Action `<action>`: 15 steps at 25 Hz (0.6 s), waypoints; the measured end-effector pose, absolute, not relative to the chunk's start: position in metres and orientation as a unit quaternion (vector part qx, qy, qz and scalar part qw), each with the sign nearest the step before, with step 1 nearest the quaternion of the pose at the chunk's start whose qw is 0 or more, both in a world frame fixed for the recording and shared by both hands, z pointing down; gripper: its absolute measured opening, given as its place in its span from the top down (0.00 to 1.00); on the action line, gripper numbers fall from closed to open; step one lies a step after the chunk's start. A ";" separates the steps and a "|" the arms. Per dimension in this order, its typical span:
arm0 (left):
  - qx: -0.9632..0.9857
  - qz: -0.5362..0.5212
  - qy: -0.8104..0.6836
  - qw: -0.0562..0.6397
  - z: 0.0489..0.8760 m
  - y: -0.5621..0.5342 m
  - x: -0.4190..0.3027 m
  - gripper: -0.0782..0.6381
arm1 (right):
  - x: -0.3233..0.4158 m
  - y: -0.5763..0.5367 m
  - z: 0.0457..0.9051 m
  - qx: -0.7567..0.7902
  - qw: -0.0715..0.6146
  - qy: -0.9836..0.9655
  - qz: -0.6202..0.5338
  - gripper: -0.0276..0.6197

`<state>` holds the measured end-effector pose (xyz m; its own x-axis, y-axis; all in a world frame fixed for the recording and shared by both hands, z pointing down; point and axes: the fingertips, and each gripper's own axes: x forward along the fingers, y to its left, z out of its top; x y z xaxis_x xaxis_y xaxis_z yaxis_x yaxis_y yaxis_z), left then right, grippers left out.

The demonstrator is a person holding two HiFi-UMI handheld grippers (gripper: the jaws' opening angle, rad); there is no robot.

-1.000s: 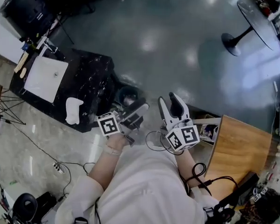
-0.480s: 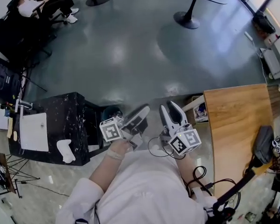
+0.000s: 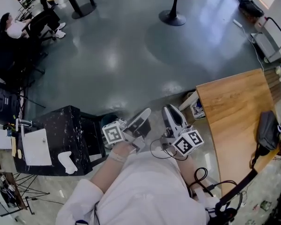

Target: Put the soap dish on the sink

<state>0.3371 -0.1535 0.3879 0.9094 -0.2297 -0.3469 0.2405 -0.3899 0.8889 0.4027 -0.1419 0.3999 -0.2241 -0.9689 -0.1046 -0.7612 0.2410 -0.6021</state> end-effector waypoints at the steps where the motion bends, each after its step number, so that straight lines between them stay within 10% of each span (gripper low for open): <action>1: 0.799 -0.219 0.006 0.560 0.389 -0.153 0.336 0.88 | 0.403 -0.140 0.399 -0.577 0.239 0.750 -0.217 0.81; 15: 0.788 -0.233 0.007 0.569 0.386 -0.152 0.333 0.88 | 0.404 -0.151 0.401 -0.562 0.252 0.751 -0.237 0.82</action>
<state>0.3329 -0.1525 0.3857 0.8916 -0.2539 -0.3750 0.2762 -0.3513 0.8946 0.4041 -0.1508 0.4011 -0.2407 -0.9641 -0.1119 -0.7249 0.2552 -0.6399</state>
